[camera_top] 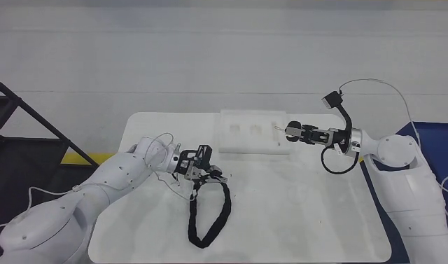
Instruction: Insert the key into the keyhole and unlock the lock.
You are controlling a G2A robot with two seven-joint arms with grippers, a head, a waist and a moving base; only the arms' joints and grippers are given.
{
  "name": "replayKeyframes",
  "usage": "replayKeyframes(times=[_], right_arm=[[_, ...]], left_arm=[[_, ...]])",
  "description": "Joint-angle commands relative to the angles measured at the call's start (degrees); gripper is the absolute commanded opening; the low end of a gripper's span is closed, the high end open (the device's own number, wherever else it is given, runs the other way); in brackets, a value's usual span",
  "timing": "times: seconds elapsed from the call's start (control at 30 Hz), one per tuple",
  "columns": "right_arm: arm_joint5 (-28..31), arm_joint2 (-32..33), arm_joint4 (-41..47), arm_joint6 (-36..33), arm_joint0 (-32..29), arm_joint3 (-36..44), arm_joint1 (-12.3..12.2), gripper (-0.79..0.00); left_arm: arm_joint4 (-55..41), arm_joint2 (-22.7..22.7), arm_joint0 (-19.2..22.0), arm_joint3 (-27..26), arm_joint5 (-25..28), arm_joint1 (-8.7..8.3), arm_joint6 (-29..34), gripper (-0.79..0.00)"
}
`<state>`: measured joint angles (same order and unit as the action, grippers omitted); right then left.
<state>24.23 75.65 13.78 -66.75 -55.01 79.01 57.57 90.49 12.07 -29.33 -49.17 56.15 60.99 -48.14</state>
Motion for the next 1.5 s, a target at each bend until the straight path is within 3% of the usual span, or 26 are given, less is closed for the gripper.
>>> replayKeyframes(times=[0.0,0.13,0.57,0.87,1.27,1.47], right_arm=[[0.0,0.0,0.0,0.0,0.0,0.0,0.0,-0.785],[-1.3,-0.8,-1.4,0.5,-0.8,1.4,0.0,-0.785],[-13.2,0.1,-3.5,-9.5,-1.1,12.2,-1.6,-0.785],[-15.8,1.5,0.9,-13.2,-1.1,15.2,-2.2,-0.785],[-15.9,1.4,0.7,-12.5,-1.5,15.4,-2.2,-0.785],[-17.8,0.6,-0.5,-13.6,-2.2,17.7,-2.6,-0.785]], left_arm=[[-1.0,0.5,-0.2,-1.4,-0.6,-0.79,-0.6,-0.785],[-3.1,1.5,-0.8,-4.3,-2.4,-2.27,-2.4,-0.785],[-11.1,3.8,-1.4,-13.7,-9.5,-5.58,-9.5,-0.785],[-17.6,1.8,-0.7,-16.3,-14.7,-4.95,-14.8,-0.785],[-18.3,1.2,-0.2,-16.3,-14.6,-4.69,-14.6,-0.785],[-18.8,3.2,-3.4,-17.4,-17.6,-4.69,-11.7,-0.785]])
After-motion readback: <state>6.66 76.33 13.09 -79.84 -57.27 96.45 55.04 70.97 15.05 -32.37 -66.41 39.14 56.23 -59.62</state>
